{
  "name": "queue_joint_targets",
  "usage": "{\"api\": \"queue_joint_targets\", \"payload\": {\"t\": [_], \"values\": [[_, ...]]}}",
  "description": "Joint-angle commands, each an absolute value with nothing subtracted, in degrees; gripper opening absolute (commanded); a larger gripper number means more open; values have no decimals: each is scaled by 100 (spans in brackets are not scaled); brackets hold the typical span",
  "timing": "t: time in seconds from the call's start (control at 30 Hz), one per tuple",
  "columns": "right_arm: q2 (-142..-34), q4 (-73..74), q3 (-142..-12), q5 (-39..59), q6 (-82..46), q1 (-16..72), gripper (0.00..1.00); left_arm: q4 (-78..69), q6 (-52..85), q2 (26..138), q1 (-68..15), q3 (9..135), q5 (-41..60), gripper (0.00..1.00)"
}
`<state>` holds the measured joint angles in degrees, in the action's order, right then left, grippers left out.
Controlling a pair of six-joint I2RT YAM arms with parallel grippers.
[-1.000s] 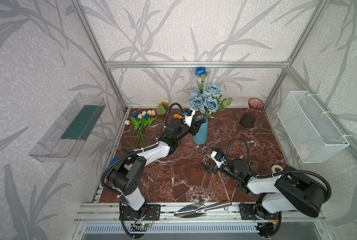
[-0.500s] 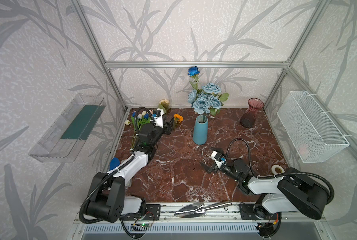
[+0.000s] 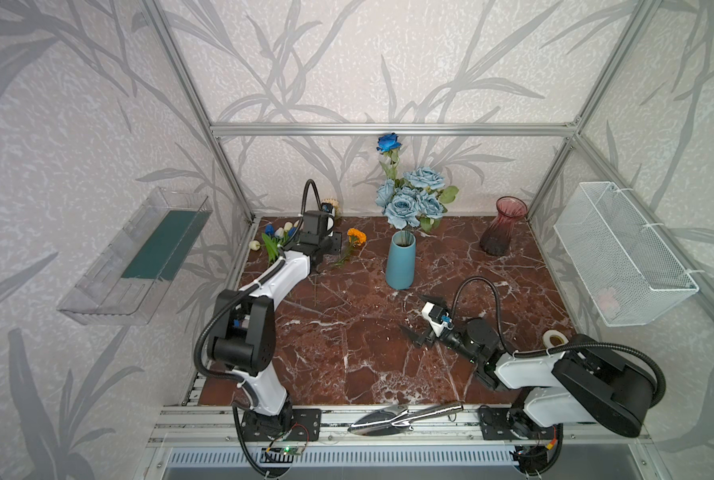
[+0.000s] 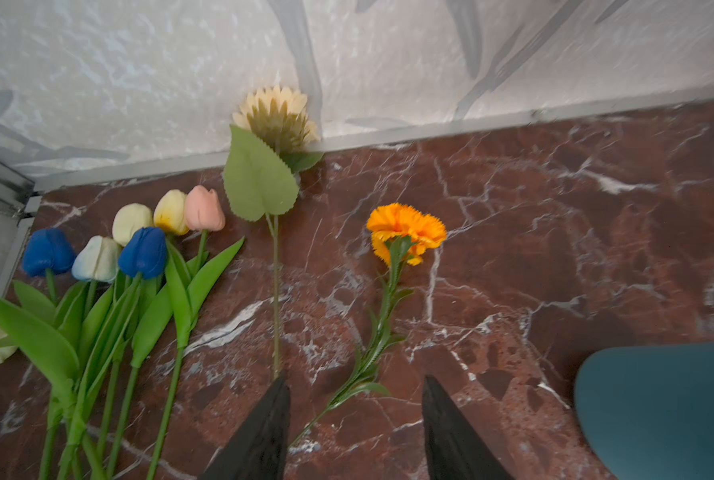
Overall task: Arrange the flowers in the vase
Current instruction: 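Move the left gripper back to the pile and grasp the orange marigold stem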
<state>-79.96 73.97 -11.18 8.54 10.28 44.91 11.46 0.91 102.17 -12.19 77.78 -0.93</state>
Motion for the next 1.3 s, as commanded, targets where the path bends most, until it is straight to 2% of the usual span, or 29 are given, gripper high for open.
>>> {"api": "queue_joint_targets", "payload": {"t": [0.0,0.23,0.7,0.83,1.17,1.23,1.27], "values": [[-7982,7699,-1143,890,967,4524,97,2779,-196,10666,-1170,8382,-583,52],[-7892,7621,-1121,879,991,4526,98,4212,-334,11714,-1160,9536,-730,48],[-7806,7553,-1102,896,1002,4531,97,4596,-554,12507,-1118,9981,-525,48],[-7816,7568,-1092,897,1022,4535,98,4705,-541,12758,-1119,10227,-404,46],[-7699,7482,-1072,870,1048,4535,97,4860,-482,13023,-1180,10371,-211,20],[-7708,7482,-1074,879,1047,4535,98,4849,-451,13030,-1187,10358,-179,6],[-7717,7480,-1072,879,1046,4535,97,4852,-421,13027,-1199,10368,-148,4]]}}
